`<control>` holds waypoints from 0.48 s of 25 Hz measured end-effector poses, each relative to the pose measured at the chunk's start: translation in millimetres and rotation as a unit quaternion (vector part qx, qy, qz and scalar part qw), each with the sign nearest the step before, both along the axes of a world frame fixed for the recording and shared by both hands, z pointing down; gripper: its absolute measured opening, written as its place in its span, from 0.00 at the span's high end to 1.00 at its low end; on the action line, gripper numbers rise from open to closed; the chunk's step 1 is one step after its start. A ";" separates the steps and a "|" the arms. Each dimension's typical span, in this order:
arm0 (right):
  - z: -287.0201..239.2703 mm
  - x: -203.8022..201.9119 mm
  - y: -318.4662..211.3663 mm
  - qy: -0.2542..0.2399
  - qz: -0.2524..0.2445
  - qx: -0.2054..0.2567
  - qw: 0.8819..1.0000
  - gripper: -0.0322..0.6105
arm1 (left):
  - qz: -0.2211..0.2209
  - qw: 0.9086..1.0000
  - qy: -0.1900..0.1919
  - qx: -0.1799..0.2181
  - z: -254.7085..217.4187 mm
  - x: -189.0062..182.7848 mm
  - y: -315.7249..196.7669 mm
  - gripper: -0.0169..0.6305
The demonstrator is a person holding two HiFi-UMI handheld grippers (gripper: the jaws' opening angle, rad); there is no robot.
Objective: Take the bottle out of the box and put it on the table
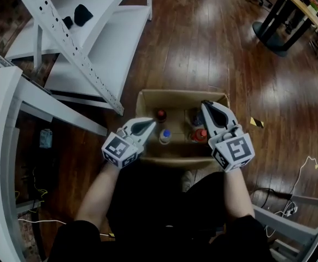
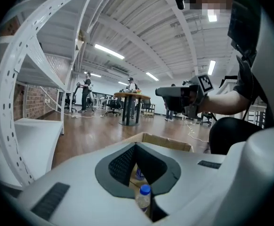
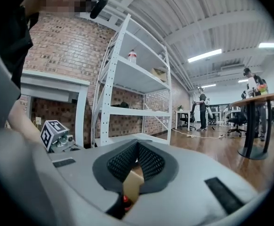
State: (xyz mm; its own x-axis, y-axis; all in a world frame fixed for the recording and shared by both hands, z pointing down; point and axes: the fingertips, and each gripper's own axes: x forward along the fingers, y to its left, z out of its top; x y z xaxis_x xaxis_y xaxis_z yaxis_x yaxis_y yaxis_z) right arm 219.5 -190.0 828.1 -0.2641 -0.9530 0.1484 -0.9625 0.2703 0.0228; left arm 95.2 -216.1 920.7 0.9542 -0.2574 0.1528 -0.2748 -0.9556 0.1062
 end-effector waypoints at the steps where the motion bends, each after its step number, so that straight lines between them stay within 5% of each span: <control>1: 3.0 1.0 -1.9 -0.002 0.001 -0.001 1.000 0.94 | 0.010 1.000 -0.017 0.000 8.4 4.2 1.8 0.97; 8: 31.8 11.4 2.0 -0.016 0.015 -0.023 0.999 0.94 | 0.102 0.985 -0.134 0.028 73.6 38.4 22.2 0.96; 12: 47.2 16.4 5.8 -0.040 0.013 -0.041 0.998 0.94 | 0.135 0.978 -0.160 -0.007 104.4 59.4 28.6 0.79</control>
